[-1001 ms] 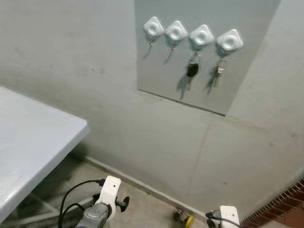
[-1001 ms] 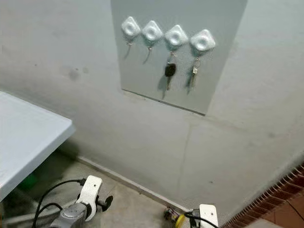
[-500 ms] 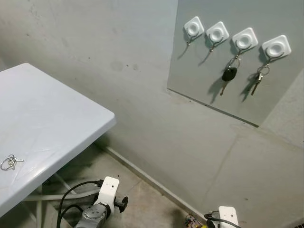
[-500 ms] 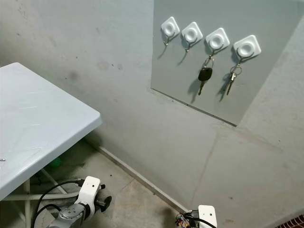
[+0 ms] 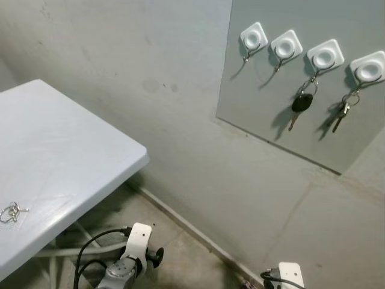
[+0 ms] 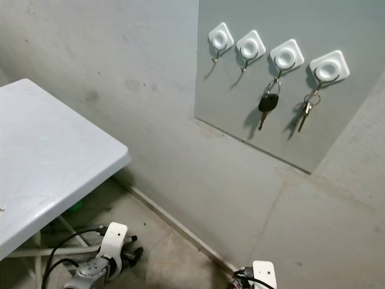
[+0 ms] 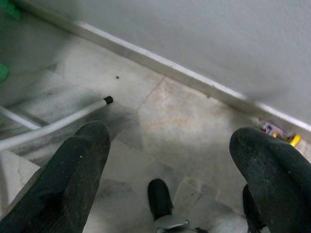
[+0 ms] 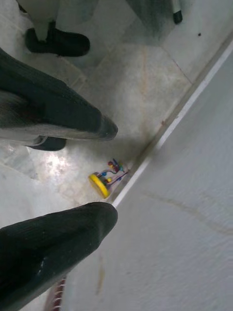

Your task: Hang keys on a hook

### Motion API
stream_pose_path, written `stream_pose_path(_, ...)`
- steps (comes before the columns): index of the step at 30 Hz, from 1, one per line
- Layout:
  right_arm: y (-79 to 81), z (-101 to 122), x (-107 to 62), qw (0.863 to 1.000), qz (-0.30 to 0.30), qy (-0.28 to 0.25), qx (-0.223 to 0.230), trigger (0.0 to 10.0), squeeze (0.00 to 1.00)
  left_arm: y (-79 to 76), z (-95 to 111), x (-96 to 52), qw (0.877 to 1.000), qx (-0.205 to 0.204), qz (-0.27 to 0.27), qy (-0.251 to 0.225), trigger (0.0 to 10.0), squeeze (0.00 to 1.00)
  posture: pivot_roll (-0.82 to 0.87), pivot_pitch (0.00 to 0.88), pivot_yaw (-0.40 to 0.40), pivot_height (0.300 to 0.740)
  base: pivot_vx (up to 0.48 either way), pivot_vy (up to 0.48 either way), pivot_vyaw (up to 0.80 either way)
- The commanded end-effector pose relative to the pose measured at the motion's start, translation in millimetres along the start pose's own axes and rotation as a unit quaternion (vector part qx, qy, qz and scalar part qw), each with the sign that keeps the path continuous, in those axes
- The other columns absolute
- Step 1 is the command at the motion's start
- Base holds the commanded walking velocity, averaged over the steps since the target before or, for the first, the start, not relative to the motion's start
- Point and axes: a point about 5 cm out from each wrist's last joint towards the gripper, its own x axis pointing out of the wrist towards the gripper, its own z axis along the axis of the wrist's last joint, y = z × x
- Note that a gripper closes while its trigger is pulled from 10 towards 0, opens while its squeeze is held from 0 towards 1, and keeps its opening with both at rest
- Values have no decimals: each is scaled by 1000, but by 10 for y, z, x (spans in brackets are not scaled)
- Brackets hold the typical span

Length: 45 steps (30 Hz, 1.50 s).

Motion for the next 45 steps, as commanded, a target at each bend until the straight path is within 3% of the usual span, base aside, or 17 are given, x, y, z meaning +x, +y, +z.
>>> stream_pose_path(1,31,7,8,1000,3,2,4,10000,0,72,-24,-17,1000,-1,9,5,10000,0,-24,0,0,740,0,0,788)
stream_pose_path(38,1,-48,-15,1000,5,9,1,10000,0,63,-4,-16,1000,-26,-1,-6,10000,0,-16,0,-8,740,0,0,786)
stream_pose_path(45,-17,-22,-11,999,2,-1,34,10000,0,68,6,-13,1000,-29,2,-7,10000,0,-16,0,-7,740,0,0,336)
